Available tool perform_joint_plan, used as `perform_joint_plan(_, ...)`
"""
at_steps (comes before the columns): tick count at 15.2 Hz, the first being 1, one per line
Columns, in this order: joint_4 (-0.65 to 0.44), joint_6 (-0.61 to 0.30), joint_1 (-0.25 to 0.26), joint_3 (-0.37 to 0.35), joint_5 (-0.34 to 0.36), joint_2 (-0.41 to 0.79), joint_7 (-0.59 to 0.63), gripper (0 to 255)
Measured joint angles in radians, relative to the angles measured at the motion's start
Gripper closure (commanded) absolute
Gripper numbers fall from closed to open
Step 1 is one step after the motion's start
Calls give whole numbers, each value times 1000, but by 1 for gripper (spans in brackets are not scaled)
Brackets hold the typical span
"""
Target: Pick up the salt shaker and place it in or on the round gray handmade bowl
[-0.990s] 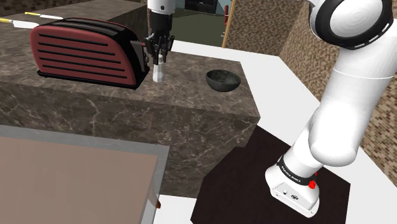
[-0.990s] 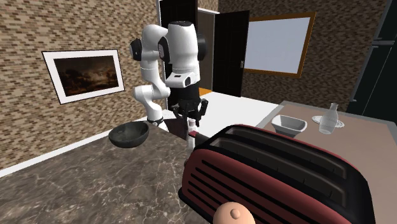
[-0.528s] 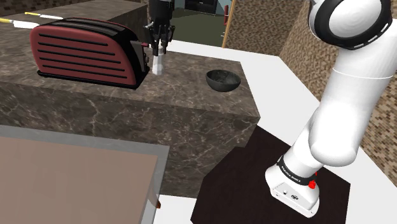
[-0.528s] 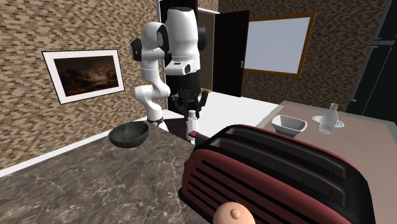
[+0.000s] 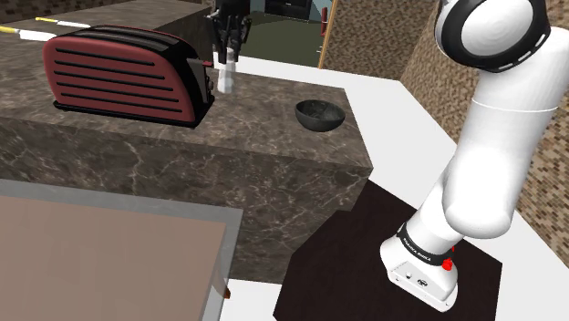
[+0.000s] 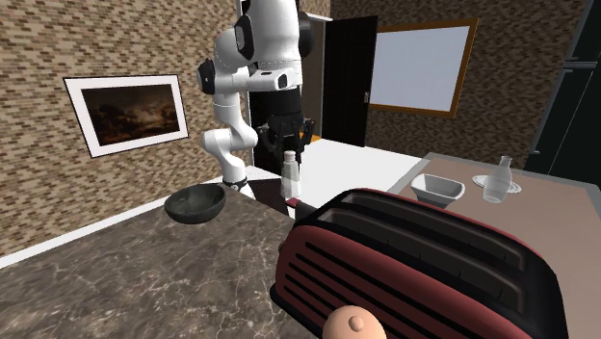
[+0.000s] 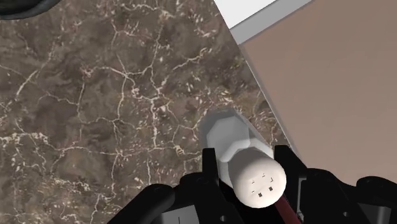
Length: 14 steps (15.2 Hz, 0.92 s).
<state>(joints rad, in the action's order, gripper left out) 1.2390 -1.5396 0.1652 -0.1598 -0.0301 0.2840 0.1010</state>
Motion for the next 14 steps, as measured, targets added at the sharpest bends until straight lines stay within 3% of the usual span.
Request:
perform_joint_plan(1,-30,21,2,0,2,9,2,255)
perform_joint_plan(4,36,21,-26,11,-11,-55,-33,255)
perform_joint_plan(10,263,-9,-101,58,-42,-245,-151,255)
perform_joint_plan(14,339,1,-146,101,-49,-325,-237,255)
